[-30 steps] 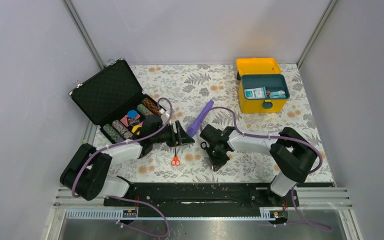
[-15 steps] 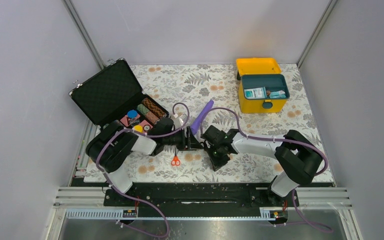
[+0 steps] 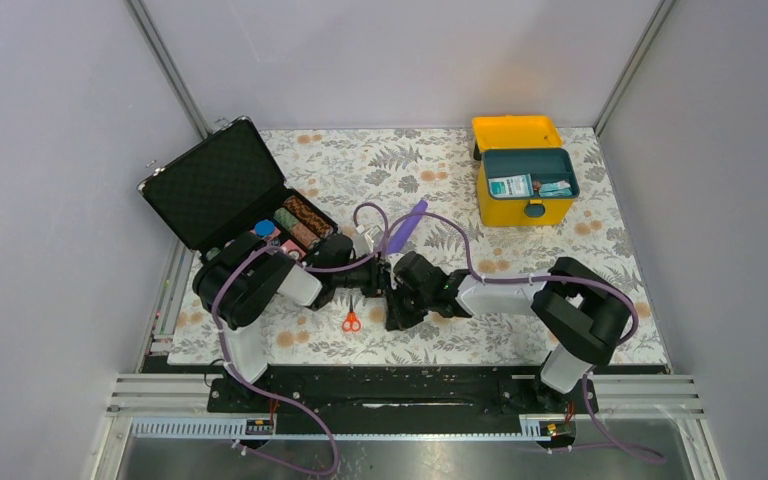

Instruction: Organize the medicine kit

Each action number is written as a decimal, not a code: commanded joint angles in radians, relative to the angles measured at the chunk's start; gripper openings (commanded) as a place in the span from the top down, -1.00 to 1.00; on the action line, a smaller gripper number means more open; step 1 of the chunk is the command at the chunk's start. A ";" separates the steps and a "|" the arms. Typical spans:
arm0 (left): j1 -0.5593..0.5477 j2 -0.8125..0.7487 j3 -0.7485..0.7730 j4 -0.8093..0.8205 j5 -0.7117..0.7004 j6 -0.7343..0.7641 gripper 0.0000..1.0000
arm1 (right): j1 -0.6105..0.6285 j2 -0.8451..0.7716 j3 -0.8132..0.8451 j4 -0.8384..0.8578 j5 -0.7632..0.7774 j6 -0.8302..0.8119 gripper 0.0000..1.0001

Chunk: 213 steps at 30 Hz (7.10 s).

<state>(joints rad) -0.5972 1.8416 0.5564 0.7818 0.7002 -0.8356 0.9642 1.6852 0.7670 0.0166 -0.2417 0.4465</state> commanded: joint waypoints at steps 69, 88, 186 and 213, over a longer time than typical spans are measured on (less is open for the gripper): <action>0.475 -0.231 0.881 -0.210 0.333 -0.364 1.00 | -0.371 0.134 1.016 0.152 -0.571 -0.011 -0.35; 0.478 -0.213 0.871 -0.251 0.332 -0.310 0.64 | -0.344 0.184 1.067 0.201 -0.559 0.031 1.00; 0.543 -0.454 0.693 -1.186 0.084 0.515 -0.98 | -0.917 -0.104 0.767 -0.556 -0.152 -1.414 -0.41; 0.477 -0.609 0.243 -1.403 -0.084 0.417 -0.37 | -0.300 -0.065 0.586 -0.577 -0.239 -0.496 -0.34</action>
<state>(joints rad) -0.1169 1.2579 0.9321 -0.6037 0.6014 -0.3370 0.5869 1.6169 1.3918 -0.5205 -0.4404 -0.1192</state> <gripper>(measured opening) 0.710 0.687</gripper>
